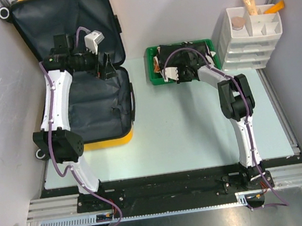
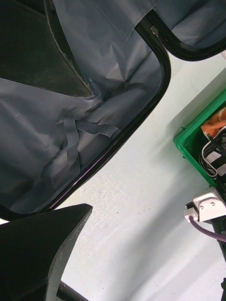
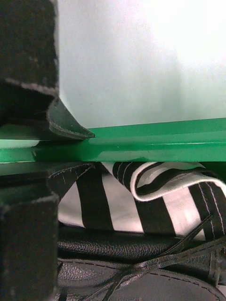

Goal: Open, take out, and arrange the luggage

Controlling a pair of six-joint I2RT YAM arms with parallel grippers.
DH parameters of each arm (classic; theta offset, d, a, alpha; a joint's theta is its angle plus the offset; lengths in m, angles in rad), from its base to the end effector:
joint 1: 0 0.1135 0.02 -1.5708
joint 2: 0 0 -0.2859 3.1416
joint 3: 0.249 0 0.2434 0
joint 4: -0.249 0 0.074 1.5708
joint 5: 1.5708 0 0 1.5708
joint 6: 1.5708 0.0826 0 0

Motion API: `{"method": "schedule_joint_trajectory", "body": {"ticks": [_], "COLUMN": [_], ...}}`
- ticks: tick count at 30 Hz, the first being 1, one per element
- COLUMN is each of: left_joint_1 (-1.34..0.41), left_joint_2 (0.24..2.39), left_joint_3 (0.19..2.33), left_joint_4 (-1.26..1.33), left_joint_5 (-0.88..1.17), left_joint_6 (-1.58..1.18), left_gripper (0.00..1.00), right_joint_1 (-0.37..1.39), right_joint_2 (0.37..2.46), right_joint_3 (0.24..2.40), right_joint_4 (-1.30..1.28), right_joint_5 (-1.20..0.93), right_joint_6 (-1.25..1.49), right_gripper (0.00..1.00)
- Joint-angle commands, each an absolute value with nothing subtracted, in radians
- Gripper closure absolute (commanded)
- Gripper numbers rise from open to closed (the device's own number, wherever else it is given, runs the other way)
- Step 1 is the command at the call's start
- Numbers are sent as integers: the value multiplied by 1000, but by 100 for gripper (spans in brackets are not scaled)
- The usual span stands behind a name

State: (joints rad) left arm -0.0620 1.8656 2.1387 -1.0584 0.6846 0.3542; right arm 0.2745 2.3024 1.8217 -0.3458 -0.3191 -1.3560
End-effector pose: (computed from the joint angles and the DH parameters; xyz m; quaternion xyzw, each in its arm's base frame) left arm 0.4076 -0.0776 0.4109 0.3055 0.8249 -0.2543 0.4018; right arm 0.5235 0.1743 0.1582 -0.7091 0.5886 -0.0579 0.3840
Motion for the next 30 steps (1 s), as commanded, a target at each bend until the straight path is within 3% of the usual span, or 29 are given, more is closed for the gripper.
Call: {"method": "schedule_joint_trajectory", "body": {"ticks": [1,2,5,8,14,20,25,30], "left_joint_1": [-51,-49,-29,-5,61,90,91,86], "left_joint_2": [1864,1865,1878,1885,1859,1813,1746,1691], "left_joint_3": [2149,2155,2193,2235,2284,2286,2186,1978], "left_joint_4": [-1043,-1042,-1040,-1037,-1035,-1035,-1034,-1011], "left_joint_5": [690,686,689,677,667,565,505,448], "left_joint_6": [334,333,307,284,276,244,203,152], "left_gripper": [0,0,0,0,0,0,0,0], "right_joint_1": [255,255,253,253,252,247,183,109], "right_joint_2": [2349,2341,2287,2208,2037,1833,1717,1649], "right_joint_3": [1868,1871,1859,1818,1723,1605,1523,1484], "right_joint_4": [-75,-75,-74,-60,-75,-54,-15,-156], "right_joint_5": [-192,-193,-210,-235,-325,-400,-516,-577], "right_joint_6": [-1459,-1438,-1372,-1316,-1143,-849,-484,-168], "right_gripper": [76,62,39,28,20,1,0,0]}}
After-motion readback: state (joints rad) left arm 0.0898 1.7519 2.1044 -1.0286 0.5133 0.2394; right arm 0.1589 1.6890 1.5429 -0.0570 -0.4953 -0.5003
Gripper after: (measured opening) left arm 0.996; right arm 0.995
